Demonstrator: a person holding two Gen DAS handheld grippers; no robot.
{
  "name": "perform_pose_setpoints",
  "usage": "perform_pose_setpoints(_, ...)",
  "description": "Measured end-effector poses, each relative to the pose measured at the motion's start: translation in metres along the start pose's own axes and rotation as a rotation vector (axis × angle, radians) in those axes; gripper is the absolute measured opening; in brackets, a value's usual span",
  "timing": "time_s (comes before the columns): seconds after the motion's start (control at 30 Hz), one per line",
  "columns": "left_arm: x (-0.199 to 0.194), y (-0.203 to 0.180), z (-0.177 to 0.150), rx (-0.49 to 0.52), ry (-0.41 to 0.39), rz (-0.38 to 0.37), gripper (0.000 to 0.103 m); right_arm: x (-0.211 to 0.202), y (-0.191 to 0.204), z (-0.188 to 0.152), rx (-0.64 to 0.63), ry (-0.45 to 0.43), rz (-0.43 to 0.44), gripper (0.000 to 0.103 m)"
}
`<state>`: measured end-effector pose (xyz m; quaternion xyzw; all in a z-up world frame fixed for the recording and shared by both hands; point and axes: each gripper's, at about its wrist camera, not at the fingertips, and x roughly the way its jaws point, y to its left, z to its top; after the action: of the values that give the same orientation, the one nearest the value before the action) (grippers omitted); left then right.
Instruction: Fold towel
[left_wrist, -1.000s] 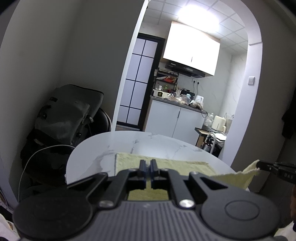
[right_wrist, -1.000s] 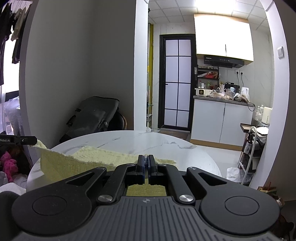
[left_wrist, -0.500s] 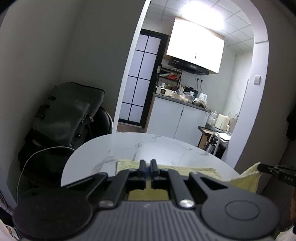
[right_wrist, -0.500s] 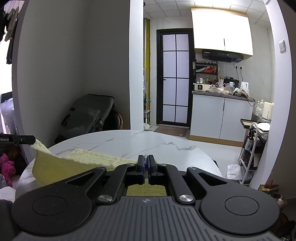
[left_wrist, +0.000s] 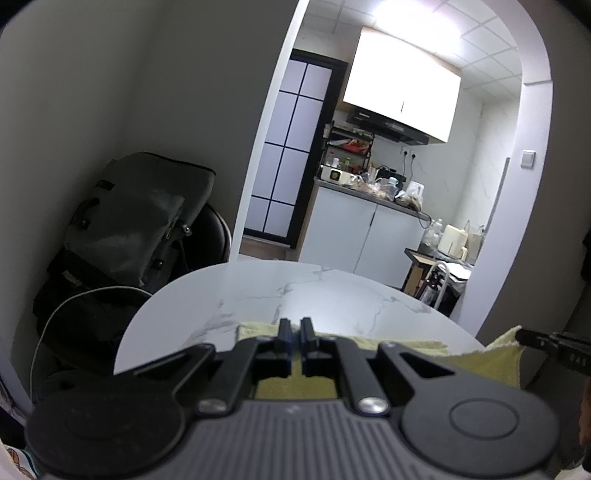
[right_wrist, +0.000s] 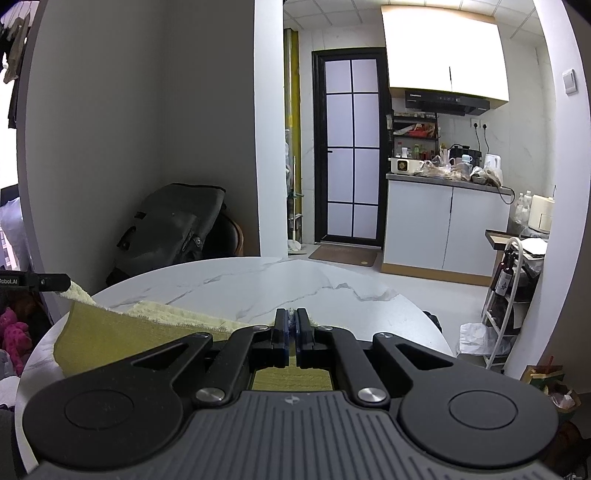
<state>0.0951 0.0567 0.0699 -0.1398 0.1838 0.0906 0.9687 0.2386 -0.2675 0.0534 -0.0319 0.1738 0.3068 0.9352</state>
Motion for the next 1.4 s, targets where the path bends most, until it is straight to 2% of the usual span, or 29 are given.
perform_pose_setpoints(0.97, 0.066, 0.005, 0.003, -0.025, 0.054, 0.035, 0.005, 0.060, -0.024, -0.009, 0.051, 0.076, 0.002, 0.004)
perform_pose_setpoints(1.4, 0.088, 0.008, 0.015, -0.028, 0.047, 0.043, 0.005, 0.083, -0.030, 0.002, 0.052, 0.076, 0.014, 0.004)
